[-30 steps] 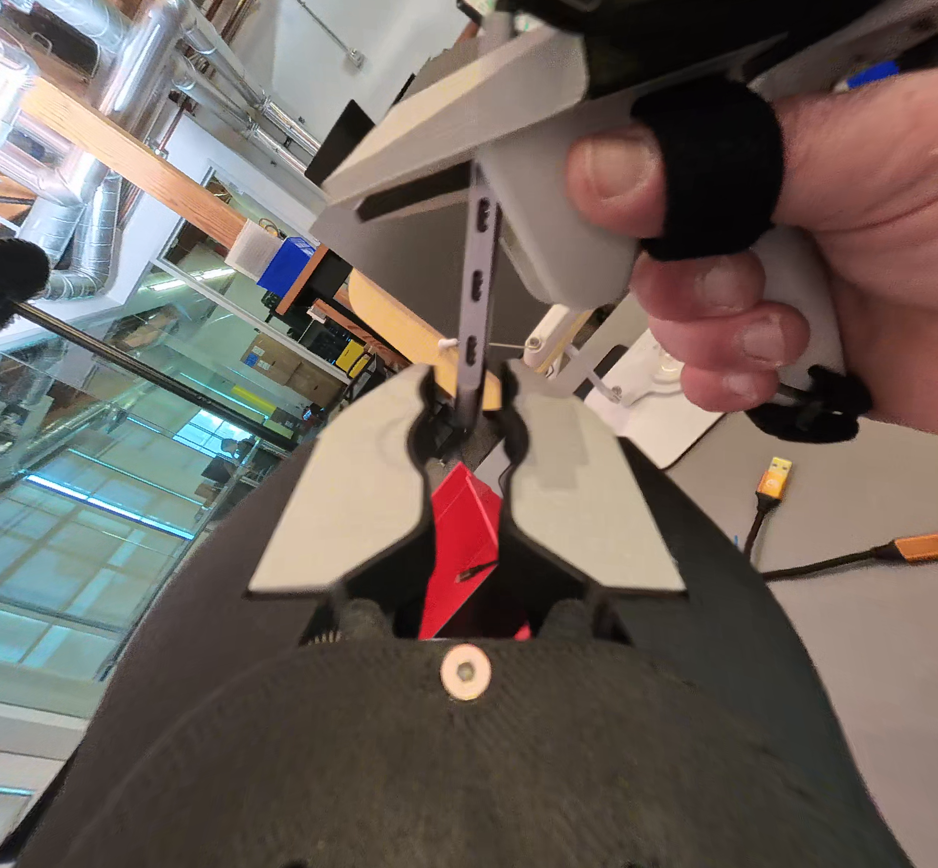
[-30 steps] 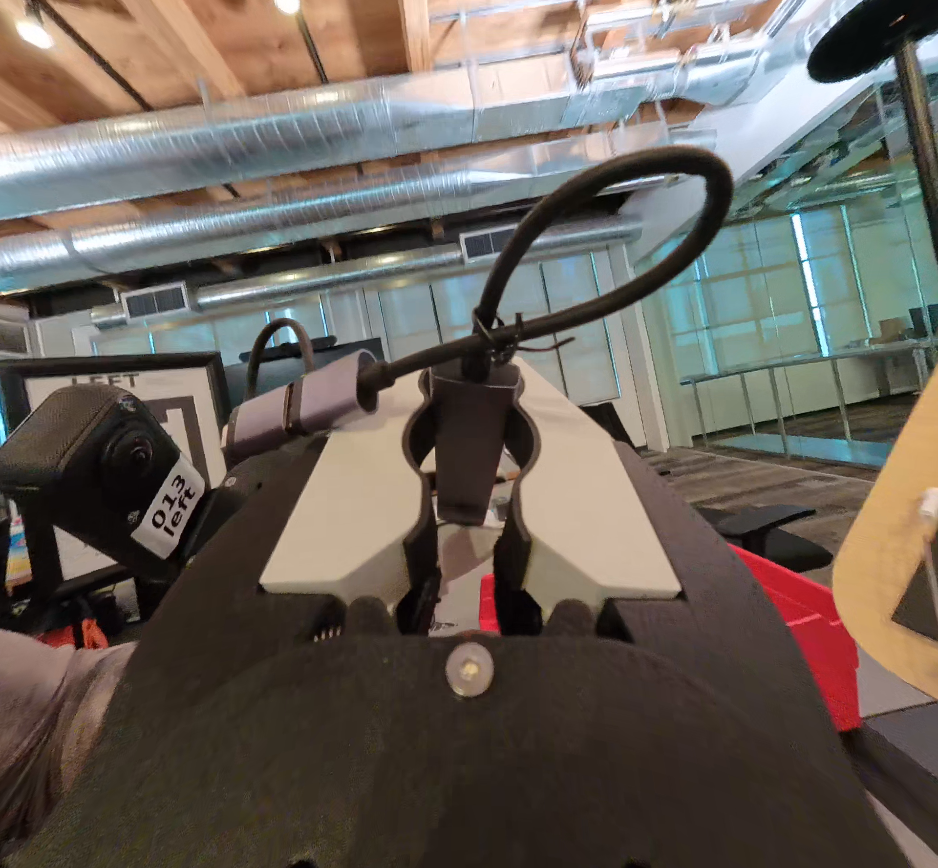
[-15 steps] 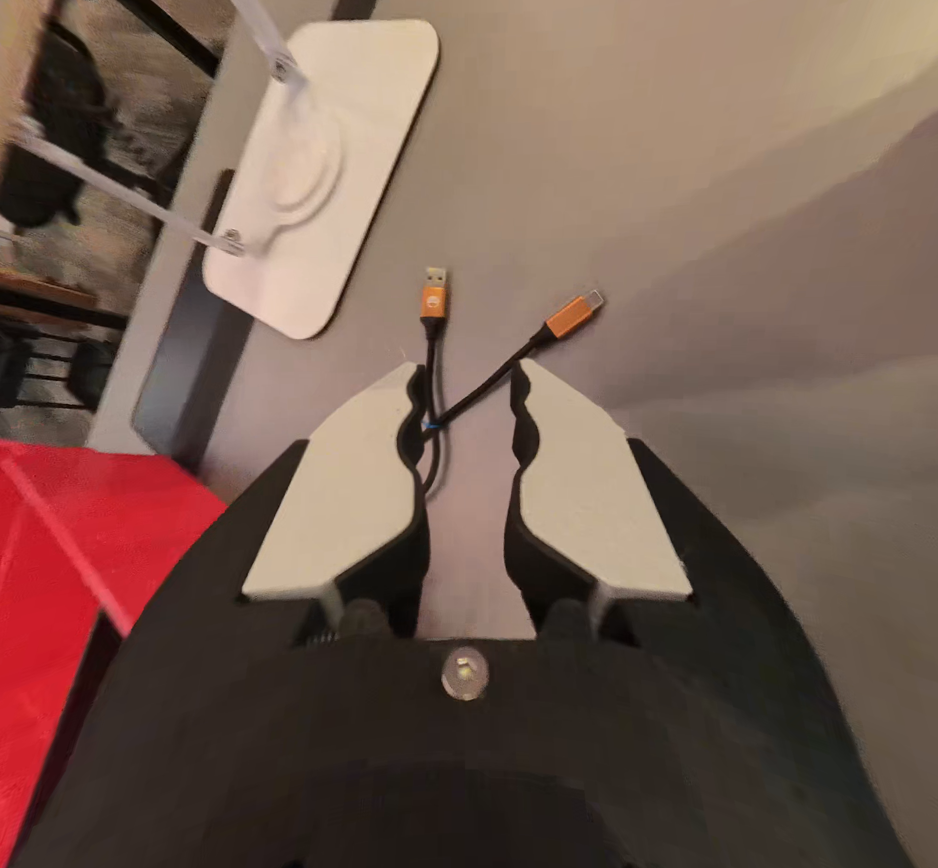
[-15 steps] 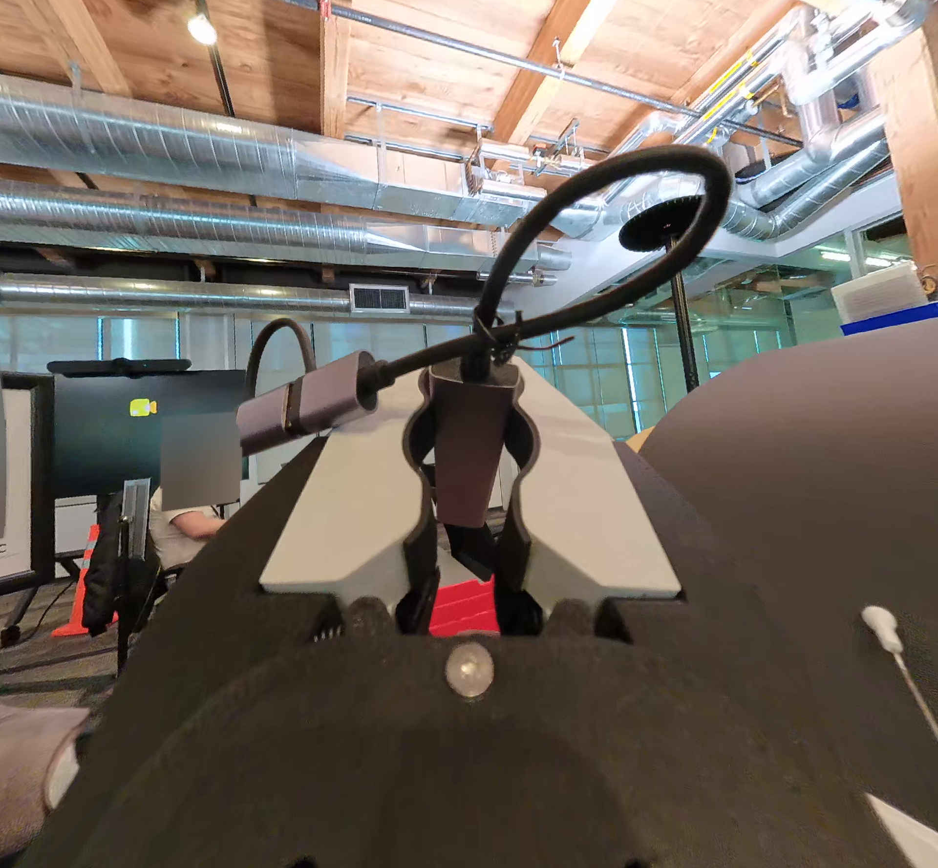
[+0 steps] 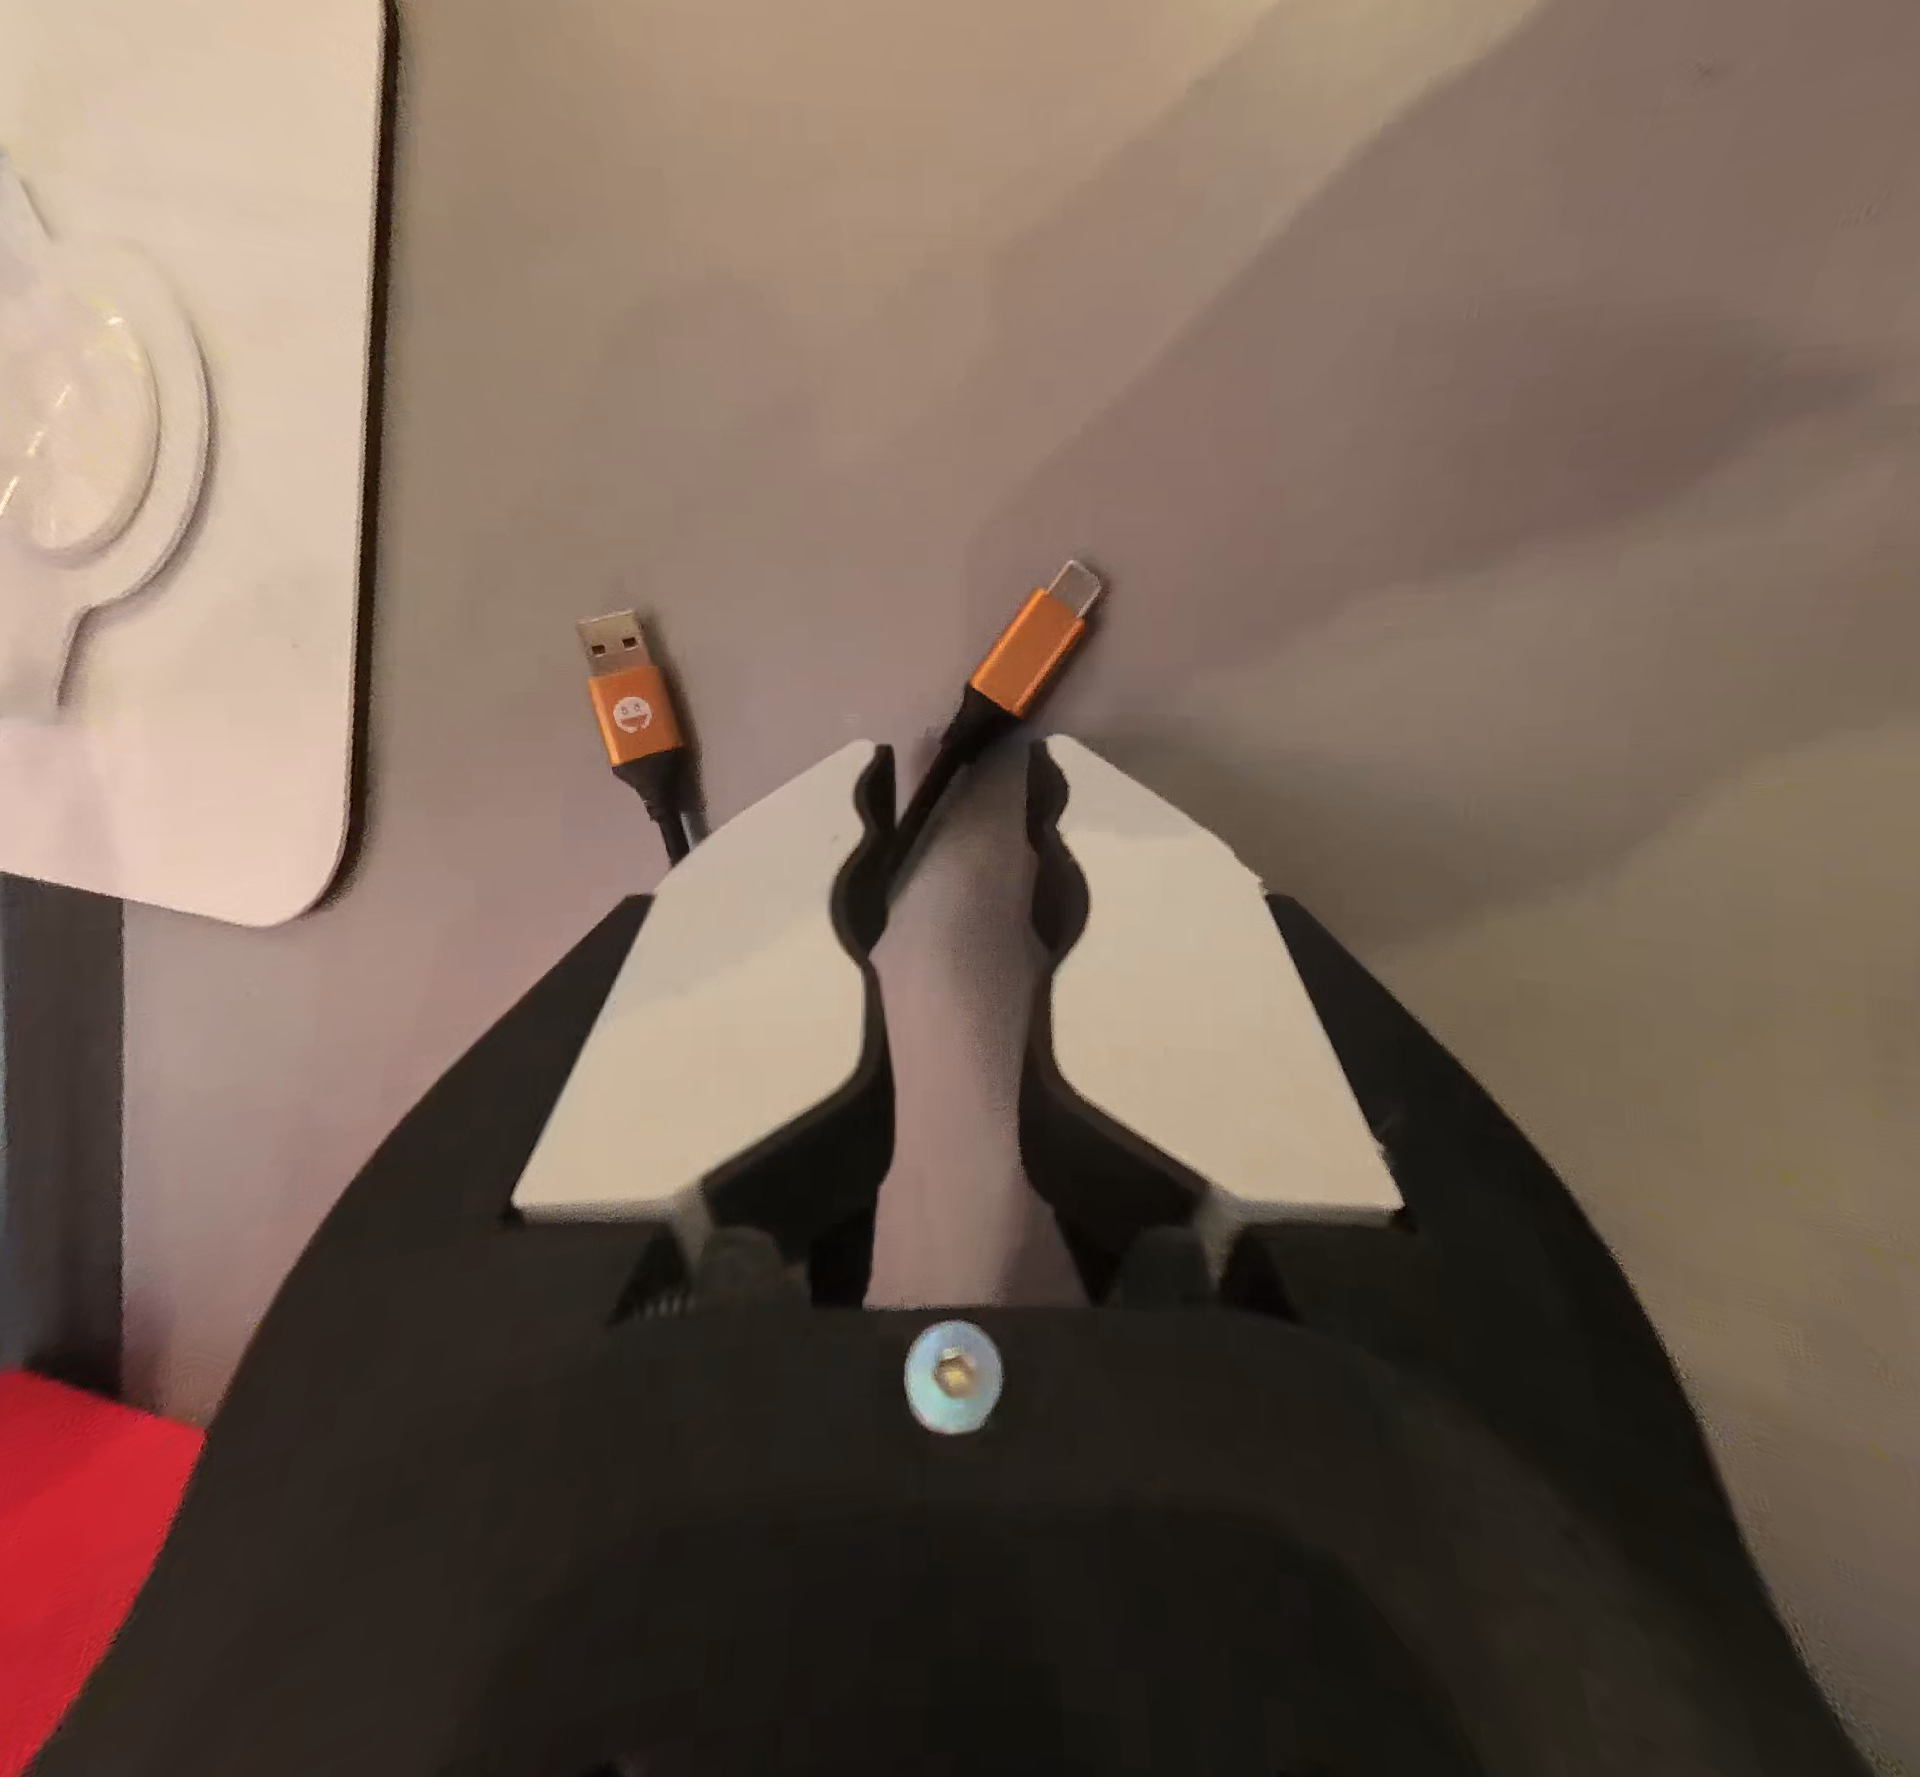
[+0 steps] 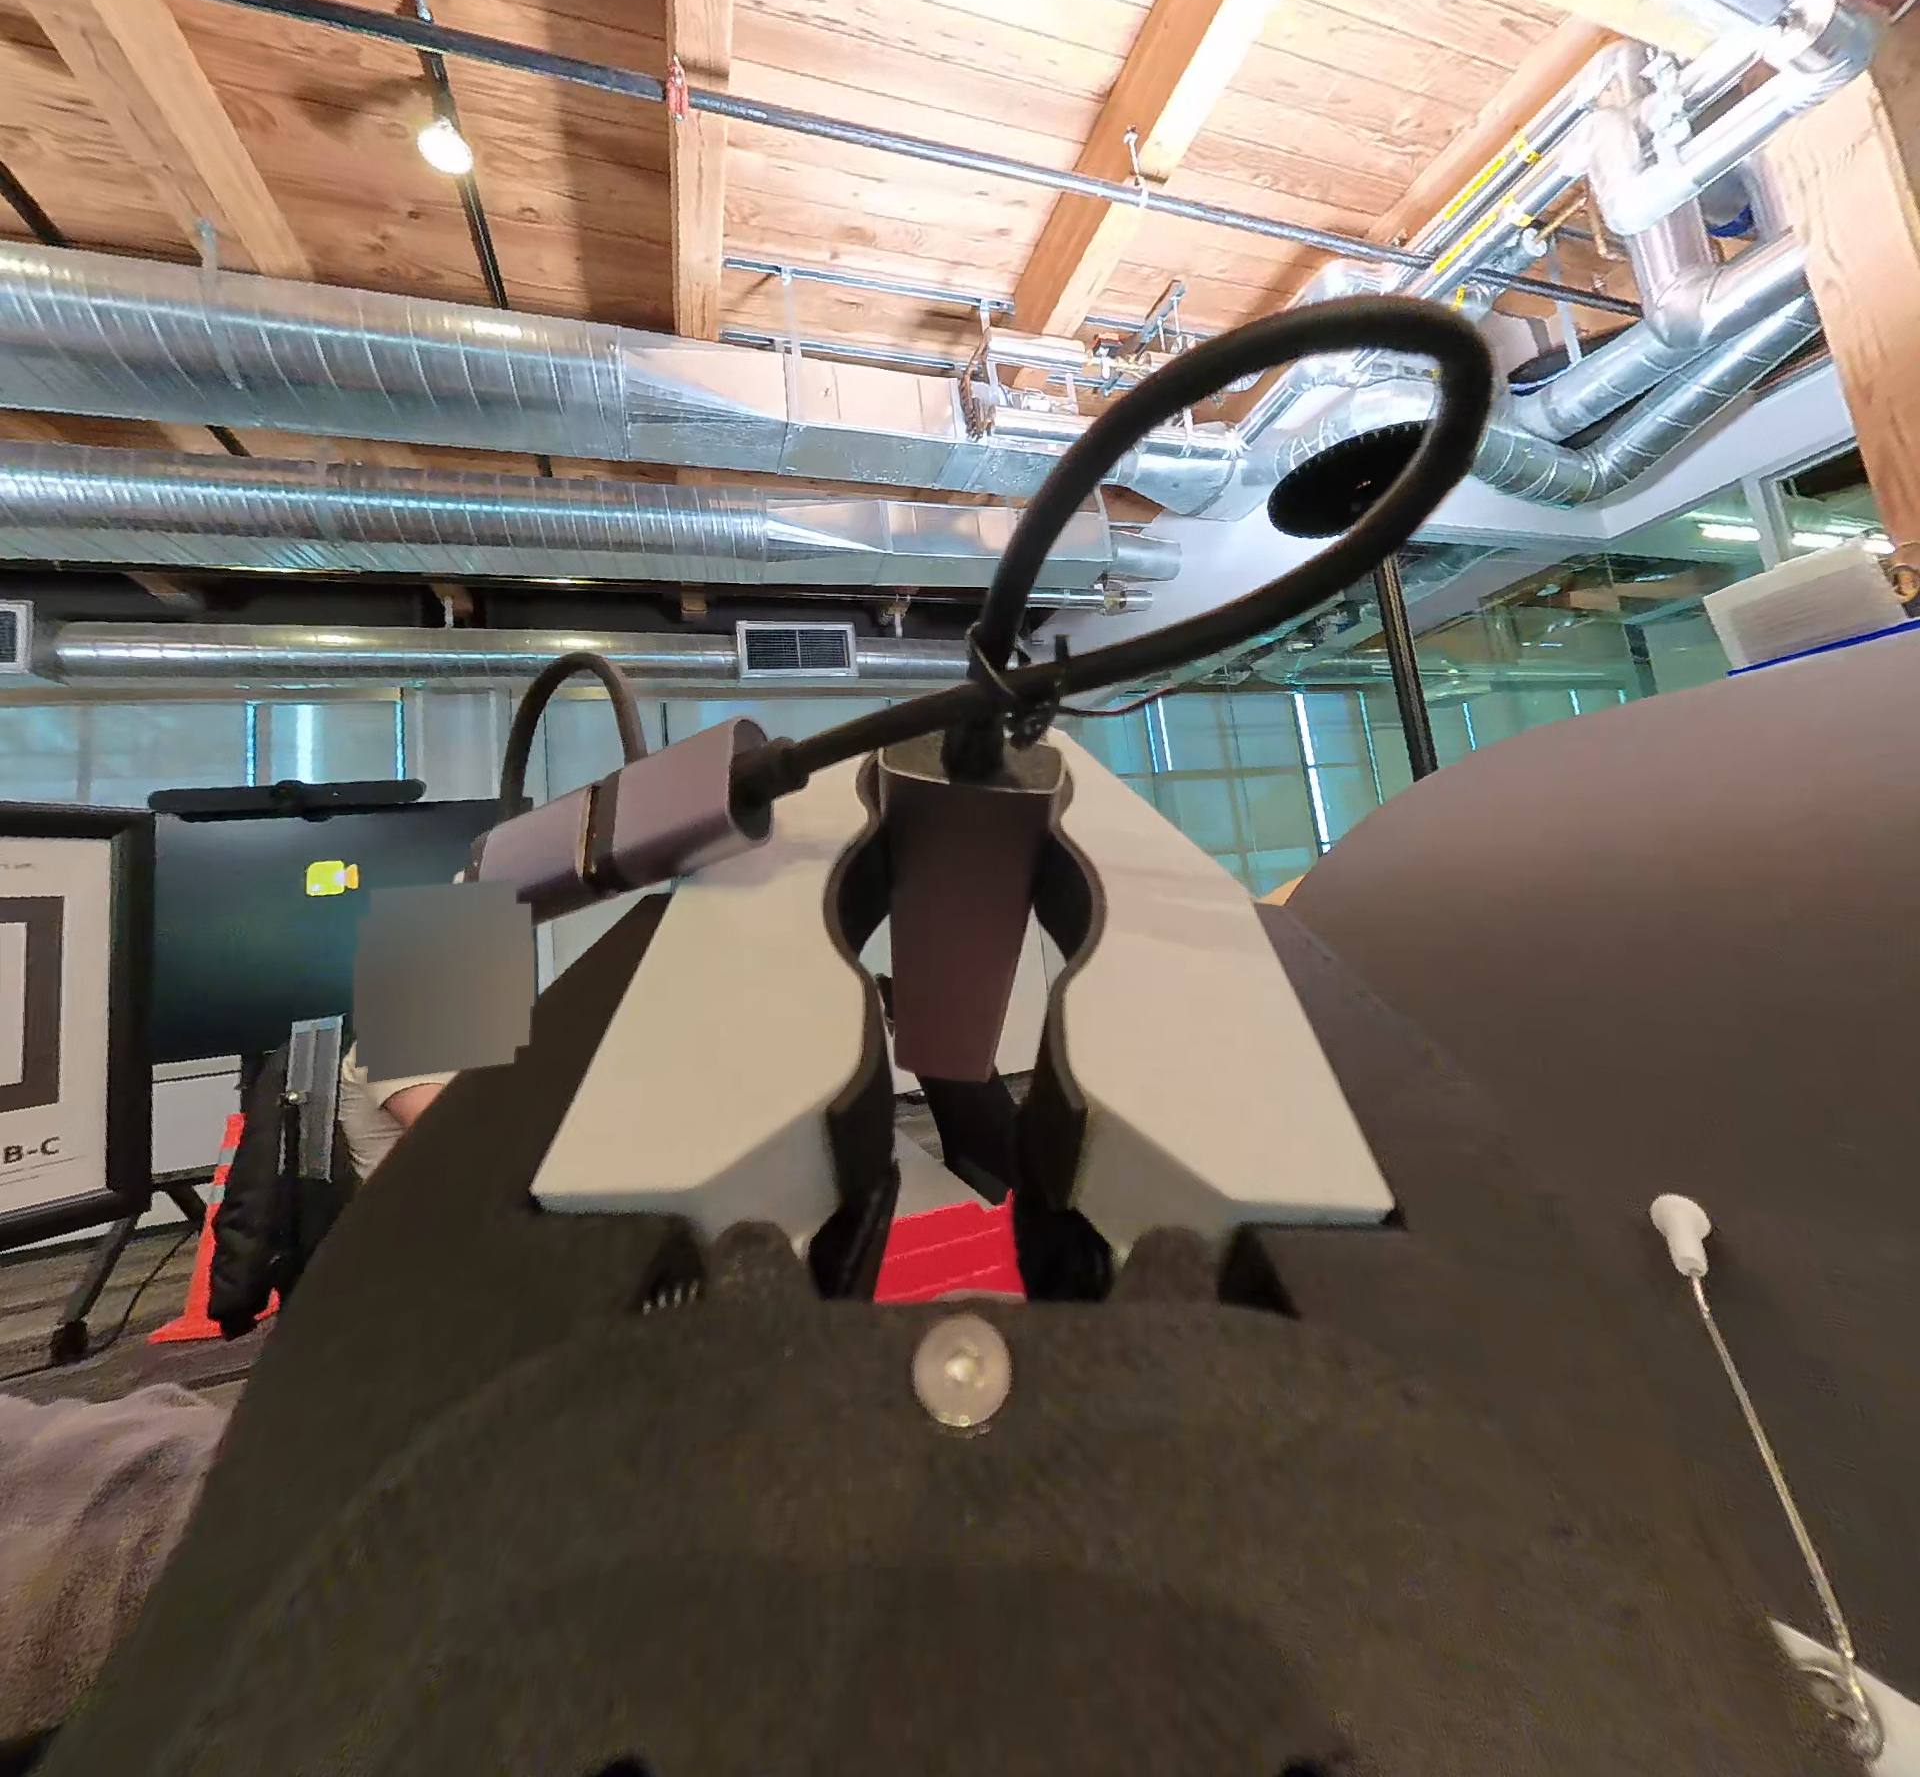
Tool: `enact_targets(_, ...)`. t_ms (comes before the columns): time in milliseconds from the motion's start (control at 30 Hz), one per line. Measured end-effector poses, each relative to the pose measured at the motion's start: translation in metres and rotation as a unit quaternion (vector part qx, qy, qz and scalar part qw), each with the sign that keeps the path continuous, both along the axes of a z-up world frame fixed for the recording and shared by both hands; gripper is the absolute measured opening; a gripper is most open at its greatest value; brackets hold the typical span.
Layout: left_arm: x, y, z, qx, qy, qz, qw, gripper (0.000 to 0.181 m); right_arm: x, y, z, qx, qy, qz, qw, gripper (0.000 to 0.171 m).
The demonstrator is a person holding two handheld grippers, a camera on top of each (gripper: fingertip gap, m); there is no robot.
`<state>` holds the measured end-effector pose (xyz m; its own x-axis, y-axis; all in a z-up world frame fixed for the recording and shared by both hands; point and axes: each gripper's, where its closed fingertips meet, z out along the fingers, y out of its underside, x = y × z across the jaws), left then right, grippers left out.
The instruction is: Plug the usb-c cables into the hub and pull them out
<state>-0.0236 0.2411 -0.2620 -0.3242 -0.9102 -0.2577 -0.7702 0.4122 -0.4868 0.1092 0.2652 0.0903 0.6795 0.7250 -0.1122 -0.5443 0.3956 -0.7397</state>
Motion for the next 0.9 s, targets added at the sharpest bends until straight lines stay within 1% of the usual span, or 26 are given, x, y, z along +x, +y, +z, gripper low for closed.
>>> enact_targets(133,0.007,0.0,-0.003,-0.022,0.002,-0.019,1.0,0.019,0.0,-0.001,-0.001,0.004,-0.001,0.01,1.0,0.021)
enact_targets(167,0.007,-0.003,-0.004,-0.038,0.008,-0.022,0.999,0.012,0.0,-0.001,-0.001,0.005,-0.002,0.011,1.0,0.021)
enact_targets(233,0.009,-0.004,-0.005,-0.058,0.011,-0.019,0.998,0.009,0.001,0.0,-0.001,0.006,0.001,0.013,1.0,0.021)
enact_targets(333,0.013,-0.006,-0.005,-0.105,0.009,0.025,0.994,0.008,0.001,0.001,-0.003,0.004,0.001,0.016,1.0,0.021)
enact_targets(400,0.013,-0.007,-0.005,-0.126,0.002,0.073,0.989,0.008,0.001,0.001,-0.003,0.004,0.0,0.017,1.0,0.021)
enact_targets(500,0.011,-0.012,-0.004,-0.16,-0.01,0.155,0.975,0.008,0.001,0.001,-0.003,0.005,-0.004,0.013,1.0,0.021)
enact_targets(567,0.009,-0.022,0.0,-0.186,-0.023,0.185,0.965,0.008,0.002,0.001,-0.003,0.004,-0.004,0.012,1.0,0.021)
enact_targets(667,0.004,-0.022,0.014,-0.176,-0.039,0.21,0.961,0.007,0.0,0.004,-0.006,0.001,-0.008,0.011,1.0,0.021)
enact_targets(733,0.003,-0.018,0.032,-0.186,-0.06,0.225,0.955,0.007,-0.003,0.005,-0.008,-0.001,-0.017,0.004,1.0,0.021)
enact_targets(833,-0.003,-0.001,0.062,-0.157,-0.08,0.246,0.953,0.007,-0.008,0.01,-0.013,-0.006,-0.047,-0.028,0.998,0.021)
enact_targets(900,-0.007,0.006,0.081,-0.155,-0.092,0.254,0.95,0.007,-0.013,0.013,-0.016,-0.008,-0.069,-0.052,0.996,0.021)
